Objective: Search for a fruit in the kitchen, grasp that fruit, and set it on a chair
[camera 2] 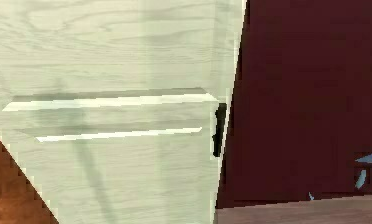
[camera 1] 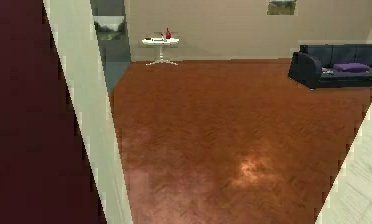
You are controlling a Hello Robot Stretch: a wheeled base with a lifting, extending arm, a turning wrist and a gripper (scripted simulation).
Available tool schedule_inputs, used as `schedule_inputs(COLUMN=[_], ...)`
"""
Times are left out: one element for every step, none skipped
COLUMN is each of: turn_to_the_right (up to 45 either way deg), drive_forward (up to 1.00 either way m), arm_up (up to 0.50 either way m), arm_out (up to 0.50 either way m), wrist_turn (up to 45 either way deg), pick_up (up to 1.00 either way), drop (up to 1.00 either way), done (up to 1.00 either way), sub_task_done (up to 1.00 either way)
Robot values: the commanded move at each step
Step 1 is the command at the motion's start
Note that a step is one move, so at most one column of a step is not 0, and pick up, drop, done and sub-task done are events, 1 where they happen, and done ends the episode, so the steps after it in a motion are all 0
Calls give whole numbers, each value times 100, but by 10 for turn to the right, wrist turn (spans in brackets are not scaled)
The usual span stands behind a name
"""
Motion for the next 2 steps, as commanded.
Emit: schedule_inputs(turn_to_the_right=[0, -60], drive_forward=[30, 0], arm_up=[0, 0], arm_out=[0, 0], wrist_turn=[0, 0], pick_up=[0, 0], drop=[0, 0], done=[0, 0], sub_task_done=[0, 0])
